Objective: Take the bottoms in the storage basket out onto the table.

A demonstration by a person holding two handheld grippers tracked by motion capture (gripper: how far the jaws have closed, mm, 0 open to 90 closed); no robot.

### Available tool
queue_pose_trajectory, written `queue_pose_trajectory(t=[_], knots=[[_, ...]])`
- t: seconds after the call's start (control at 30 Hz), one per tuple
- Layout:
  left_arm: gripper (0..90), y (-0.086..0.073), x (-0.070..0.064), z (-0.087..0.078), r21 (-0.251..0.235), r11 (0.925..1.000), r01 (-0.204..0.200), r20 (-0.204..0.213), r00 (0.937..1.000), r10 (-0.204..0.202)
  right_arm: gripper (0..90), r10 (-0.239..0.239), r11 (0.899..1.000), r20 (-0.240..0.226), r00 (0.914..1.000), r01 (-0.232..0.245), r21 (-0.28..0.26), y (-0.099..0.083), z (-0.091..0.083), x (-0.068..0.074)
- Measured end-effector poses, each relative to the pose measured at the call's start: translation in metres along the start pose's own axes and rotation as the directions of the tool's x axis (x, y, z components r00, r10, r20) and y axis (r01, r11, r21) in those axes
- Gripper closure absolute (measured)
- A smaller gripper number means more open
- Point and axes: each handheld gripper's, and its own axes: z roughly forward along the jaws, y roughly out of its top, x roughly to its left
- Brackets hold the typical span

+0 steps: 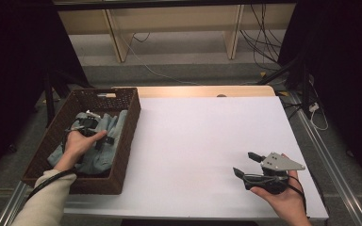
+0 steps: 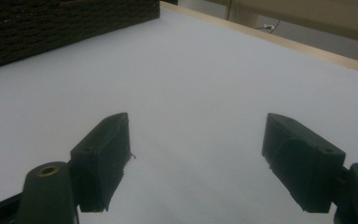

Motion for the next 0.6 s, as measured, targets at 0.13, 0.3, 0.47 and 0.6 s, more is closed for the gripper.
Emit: queue_pose_trajectory(t=[0.13,0.3,0.47,0.6], knots=[[0.0,-0.0008,0.0006,0.002,-0.001,0.9998,0.019,0.003,0.9998,-0.019,23.5,-0.002,1.0,0.002,1.0,0.002,0.008,0.0003,-0.0004,0.0],[0.1,-0.0014,-0.002,0.0049,0.01,0.9999,-0.005,-0.02,0.9998,0.005,23.5,-0.001,1.0,-0.001,1.0,0.001,0.008,0.0002,-0.0004,0.0003],[12.0,-0.001,-0.0045,0.0029,0.02,0.9996,-0.021,-0.063,0.9978,0.022,23.6,0.002,1.0,0.004,1.0,-0.002,0.008,-0.0005,-0.0005,-0.0006],[21.8,-0.0031,-0.0035,0.0,0.005,0.9997,-0.022,-0.064,0.9977,0.023,23.5,0.003,1.0,0.004,1.0,-0.003,0.007,-0.0002,-0.0009,-0.0007]])
